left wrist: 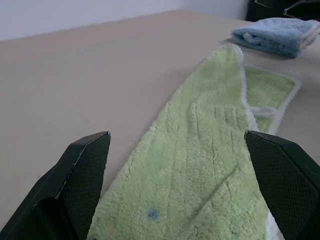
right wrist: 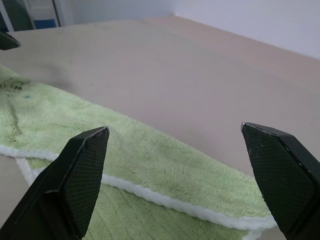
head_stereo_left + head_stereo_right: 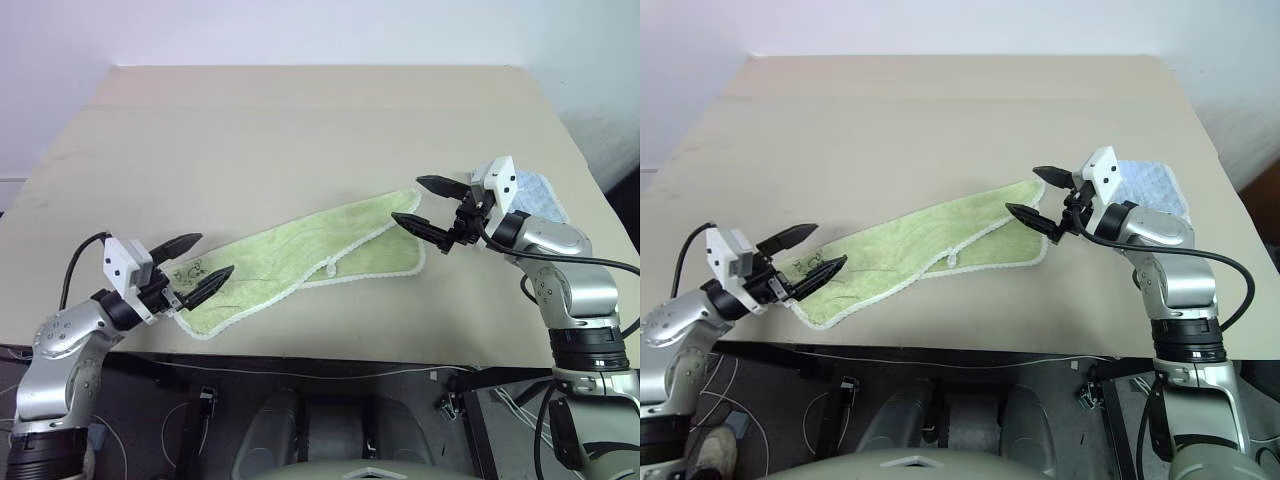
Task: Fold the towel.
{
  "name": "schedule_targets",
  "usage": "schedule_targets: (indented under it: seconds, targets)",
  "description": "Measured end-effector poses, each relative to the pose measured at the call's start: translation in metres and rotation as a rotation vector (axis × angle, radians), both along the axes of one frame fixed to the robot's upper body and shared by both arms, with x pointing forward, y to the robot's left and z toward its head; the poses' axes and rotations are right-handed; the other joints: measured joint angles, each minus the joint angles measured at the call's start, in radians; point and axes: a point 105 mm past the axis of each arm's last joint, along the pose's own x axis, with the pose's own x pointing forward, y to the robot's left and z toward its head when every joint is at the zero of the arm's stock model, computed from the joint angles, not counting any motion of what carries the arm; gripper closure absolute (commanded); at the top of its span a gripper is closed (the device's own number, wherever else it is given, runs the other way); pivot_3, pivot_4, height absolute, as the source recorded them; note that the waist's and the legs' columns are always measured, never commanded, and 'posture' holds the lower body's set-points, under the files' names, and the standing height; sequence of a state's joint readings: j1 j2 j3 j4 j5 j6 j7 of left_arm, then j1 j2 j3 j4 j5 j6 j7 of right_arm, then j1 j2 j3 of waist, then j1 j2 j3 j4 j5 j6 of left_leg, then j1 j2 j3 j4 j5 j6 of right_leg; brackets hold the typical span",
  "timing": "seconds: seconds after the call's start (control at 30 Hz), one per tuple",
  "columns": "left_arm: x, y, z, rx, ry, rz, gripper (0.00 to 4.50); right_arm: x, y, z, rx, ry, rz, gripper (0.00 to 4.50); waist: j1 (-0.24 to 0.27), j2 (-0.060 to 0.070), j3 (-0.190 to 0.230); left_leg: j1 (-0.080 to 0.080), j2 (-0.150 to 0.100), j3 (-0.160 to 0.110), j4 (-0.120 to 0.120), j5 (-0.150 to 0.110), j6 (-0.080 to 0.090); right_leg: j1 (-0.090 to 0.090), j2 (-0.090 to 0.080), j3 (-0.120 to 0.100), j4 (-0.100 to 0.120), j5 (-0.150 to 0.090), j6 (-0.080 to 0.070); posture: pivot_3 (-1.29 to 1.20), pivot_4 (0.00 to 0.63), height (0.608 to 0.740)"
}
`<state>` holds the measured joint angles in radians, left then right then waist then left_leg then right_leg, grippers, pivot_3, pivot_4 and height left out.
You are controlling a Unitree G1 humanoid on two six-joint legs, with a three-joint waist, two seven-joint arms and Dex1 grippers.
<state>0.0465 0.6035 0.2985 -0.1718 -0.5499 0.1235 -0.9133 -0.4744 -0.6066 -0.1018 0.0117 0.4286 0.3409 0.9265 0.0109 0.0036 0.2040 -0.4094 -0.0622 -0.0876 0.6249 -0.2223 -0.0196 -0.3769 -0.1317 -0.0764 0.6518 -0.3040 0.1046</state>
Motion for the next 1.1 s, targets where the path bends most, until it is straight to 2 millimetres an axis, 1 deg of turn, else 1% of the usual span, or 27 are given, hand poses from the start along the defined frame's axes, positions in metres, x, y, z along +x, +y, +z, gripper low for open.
schedule_targets:
  seconds: [0.1,0.2,0.43,0.6,0.73,0.8,0.87,1.1]
  targets:
    - [-0.006,0.002,-0.008,0.002,0.030,0.007,0.00,0.001,0.001,-0.004,-0.004,0.019,0.010,0.03,-0.001,0.000,0.000,0.000,0.000,0.000,0.000,0.000,0.000,-0.001,0.000,0.000,0.000,0.000,0.000,0.00,0.150,0.740]
    - [-0.010,0.002,-0.011,0.004,0.032,0.008,0.00,0.001,0.003,-0.007,-0.011,0.030,0.025,0.03,0.000,0.000,0.000,0.000,0.000,0.000,0.000,0.000,0.000,-0.001,0.000,0.001,0.000,0.000,0.000,0.00,0.150,0.740]
    - [-0.009,0.000,-0.008,-0.011,-0.006,0.003,0.00,0.007,0.000,-0.007,-0.011,0.041,-0.012,0.03,0.002,0.000,0.000,0.000,0.000,0.001,0.000,0.000,0.000,-0.001,0.000,0.001,0.000,0.000,0.000,0.00,0.150,0.740]
    - [0.000,-0.002,-0.009,-0.023,-0.018,-0.012,0.00,0.011,-0.004,-0.015,-0.048,0.075,-0.048,0.03,0.001,0.000,0.000,0.000,0.000,0.002,0.000,0.000,0.000,-0.001,0.001,0.002,0.000,0.001,0.000,0.00,0.150,0.740]
    - [0.011,-0.012,-0.006,-0.040,-0.031,-0.050,0.00,0.016,-0.015,-0.013,-0.126,0.056,-0.102,0.03,0.001,0.000,0.000,0.000,0.000,0.003,0.000,0.000,0.000,-0.001,0.001,0.003,0.001,0.001,0.000,0.00,0.150,0.740]
    - [0.017,-0.016,-0.003,-0.039,-0.045,-0.068,0.00,0.017,-0.017,-0.011,-0.136,0.047,-0.111,0.03,0.001,0.000,0.000,0.000,0.001,0.003,0.000,0.000,0.000,-0.001,0.001,0.003,0.001,0.001,0.000,0.00,0.150,0.740]
    - [0.021,-0.020,-0.002,-0.028,-0.050,-0.086,0.00,0.019,-0.019,-0.014,-0.157,0.048,-0.123,0.03,-0.001,0.000,0.000,0.000,0.001,0.003,0.001,0.000,0.000,-0.002,0.002,0.004,0.001,0.001,0.000,0.00,0.150,0.740]
    - [0.026,-0.033,-0.004,-0.030,-0.046,-0.104,0.00,0.021,-0.030,-0.017,-0.245,0.037,-0.156,0.03,-0.002,0.000,0.000,0.000,0.001,0.004,0.001,0.000,0.000,-0.002,0.002,0.006,0.002,0.001,0.001,0.00,0.150,0.740]
